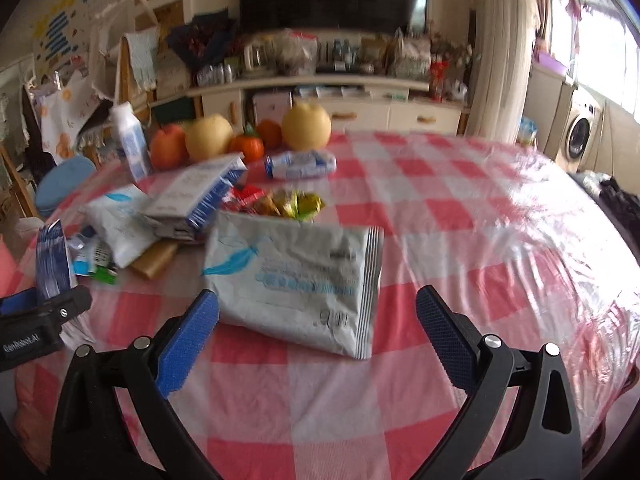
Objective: Collect trash
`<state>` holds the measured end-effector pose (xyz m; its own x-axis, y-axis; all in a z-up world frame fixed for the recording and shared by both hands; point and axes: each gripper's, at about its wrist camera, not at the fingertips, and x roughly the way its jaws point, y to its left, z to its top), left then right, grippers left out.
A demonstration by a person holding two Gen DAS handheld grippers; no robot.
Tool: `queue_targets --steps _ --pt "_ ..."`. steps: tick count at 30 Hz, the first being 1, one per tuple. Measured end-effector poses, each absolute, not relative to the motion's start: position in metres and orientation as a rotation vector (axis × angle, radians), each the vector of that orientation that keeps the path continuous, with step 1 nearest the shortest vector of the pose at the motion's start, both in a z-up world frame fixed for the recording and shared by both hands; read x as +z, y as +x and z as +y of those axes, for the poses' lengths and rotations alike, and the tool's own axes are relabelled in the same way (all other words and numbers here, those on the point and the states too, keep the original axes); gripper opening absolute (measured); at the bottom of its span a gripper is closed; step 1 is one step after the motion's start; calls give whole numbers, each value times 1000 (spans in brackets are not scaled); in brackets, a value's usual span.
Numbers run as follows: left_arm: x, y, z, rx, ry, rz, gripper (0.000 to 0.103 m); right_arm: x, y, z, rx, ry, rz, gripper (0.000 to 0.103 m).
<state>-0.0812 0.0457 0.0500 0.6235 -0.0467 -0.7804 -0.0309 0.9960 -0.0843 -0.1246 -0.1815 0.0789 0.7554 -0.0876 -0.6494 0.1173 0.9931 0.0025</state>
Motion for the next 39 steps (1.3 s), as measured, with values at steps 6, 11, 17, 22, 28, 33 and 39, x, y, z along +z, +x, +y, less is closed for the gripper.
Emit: queue_targets --steps 6,11,17,22,28,33,39 --pt "80 -114 58 10 -70 841 99 100 -163 -170 -82 31 620 99" --pt "104 -146 63 20 -18 777 99 109 -190 -156 -62 -4 588 99" --pt "123 -184 60 5 83 694 99 114 -218 -149 -55 -11 568 99" --pt "132 -213 54 -7 160 626 99 116 -238 -143 -50 -29 541 99" --pt "137 -230 56 -13 169 590 99 123 -254 -137 -37 -50 500 99" --pt "142 -236 60 -10 144 566 99 128 -261 -136 -25 -43 476 99" --pt "141 -236 62 -6 137 567 99 127 -260 -135 -27 -57 474 99"
